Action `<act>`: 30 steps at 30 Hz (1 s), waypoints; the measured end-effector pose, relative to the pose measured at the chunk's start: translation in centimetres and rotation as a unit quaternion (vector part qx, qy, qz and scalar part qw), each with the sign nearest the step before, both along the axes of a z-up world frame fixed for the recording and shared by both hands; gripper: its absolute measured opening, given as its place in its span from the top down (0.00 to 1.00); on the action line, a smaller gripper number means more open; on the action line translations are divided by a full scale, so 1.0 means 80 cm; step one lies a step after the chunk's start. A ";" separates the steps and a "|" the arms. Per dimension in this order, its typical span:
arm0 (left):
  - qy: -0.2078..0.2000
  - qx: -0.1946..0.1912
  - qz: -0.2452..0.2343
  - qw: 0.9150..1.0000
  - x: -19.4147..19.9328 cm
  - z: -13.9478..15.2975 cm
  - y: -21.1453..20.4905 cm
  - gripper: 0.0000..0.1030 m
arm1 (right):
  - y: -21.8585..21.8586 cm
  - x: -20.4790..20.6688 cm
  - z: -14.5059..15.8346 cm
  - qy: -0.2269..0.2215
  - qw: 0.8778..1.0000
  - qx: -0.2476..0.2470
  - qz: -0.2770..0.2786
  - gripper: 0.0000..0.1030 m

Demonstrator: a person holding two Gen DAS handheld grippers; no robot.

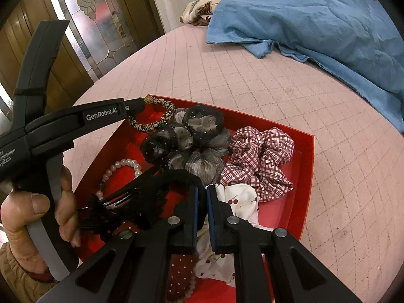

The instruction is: Organize jewelry

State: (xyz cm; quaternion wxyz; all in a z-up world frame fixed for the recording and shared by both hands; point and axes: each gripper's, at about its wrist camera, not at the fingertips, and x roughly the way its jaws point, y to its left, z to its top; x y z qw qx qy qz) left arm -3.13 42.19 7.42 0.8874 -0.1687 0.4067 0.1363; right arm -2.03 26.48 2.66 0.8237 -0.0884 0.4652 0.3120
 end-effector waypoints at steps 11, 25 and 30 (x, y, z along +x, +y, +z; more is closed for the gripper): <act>-0.019 0.003 -0.001 1.000 -0.007 0.010 -0.005 0.46 | -0.004 -0.003 -0.001 -0.001 1.000 0.010 -0.003 0.71; -0.085 0.068 0.029 0.994 -0.059 0.056 -0.008 0.26 | -0.048 -0.041 0.032 -0.022 0.998 0.046 -0.028 0.59; -0.114 0.128 0.065 0.983 -0.094 0.072 -0.023 0.16 | -0.073 -0.068 0.039 -0.032 0.997 0.051 -0.043 0.54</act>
